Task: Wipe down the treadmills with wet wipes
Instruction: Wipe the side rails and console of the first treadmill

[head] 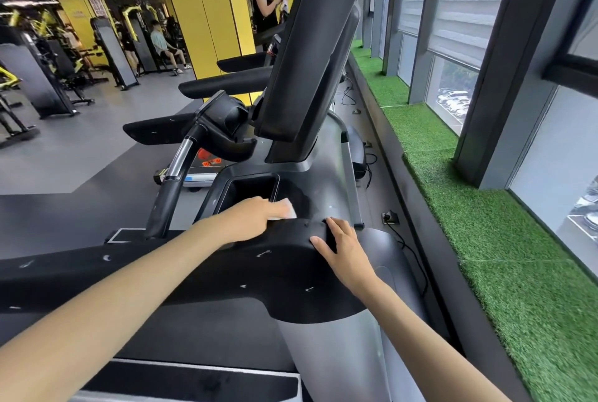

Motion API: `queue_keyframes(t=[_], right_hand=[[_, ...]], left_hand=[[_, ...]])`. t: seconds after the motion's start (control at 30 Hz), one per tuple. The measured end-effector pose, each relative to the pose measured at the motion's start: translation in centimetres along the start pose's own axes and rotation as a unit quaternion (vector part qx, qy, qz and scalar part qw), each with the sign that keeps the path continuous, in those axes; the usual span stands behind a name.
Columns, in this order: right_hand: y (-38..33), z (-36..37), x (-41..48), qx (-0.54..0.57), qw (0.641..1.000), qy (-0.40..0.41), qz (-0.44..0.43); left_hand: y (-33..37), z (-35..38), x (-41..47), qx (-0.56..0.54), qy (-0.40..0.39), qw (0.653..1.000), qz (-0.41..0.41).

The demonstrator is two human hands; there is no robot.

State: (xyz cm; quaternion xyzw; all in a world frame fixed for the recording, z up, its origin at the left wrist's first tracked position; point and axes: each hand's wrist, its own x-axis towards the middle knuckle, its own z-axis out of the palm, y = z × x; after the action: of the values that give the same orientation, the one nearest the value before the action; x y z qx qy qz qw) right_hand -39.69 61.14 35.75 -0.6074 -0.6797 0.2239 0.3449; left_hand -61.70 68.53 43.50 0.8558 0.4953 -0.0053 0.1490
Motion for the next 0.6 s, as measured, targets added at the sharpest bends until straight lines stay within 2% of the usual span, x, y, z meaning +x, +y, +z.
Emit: queue_keyframes(t=[0.13, 0.3, 0.4, 0.53, 0.6], right_hand=[[-0.1, 0.1, 0.0, -0.001, 1.0, 0.004, -0.001], [-0.3, -0.3, -0.1, -0.004, 1.0, -0.012, -0.002], [-0.1, -0.5, -0.1, -0.032, 0.999, -0.018, -0.001], [0.7, -1.7, 0.5, 0.012, 0.991, -0.085, 0.106], [1.0, -2.3, 0.8, -0.021, 0.991, -0.104, 0.087]], left_hand=[[0.7, -0.4, 0.3, -0.039, 0.042, 0.998, -0.005], [2.8, 0.7, 2.6, -0.04, 0.0, 0.997, 0.068], [0.2, 0.2, 1.7, -0.062, 0.028, 0.997, 0.033], [-1.8, -1.2, 2.4, -0.025, 0.051, 0.998, -0.028], [-0.3, -1.2, 3.8, -0.009, 0.061, 0.998, -0.026]])
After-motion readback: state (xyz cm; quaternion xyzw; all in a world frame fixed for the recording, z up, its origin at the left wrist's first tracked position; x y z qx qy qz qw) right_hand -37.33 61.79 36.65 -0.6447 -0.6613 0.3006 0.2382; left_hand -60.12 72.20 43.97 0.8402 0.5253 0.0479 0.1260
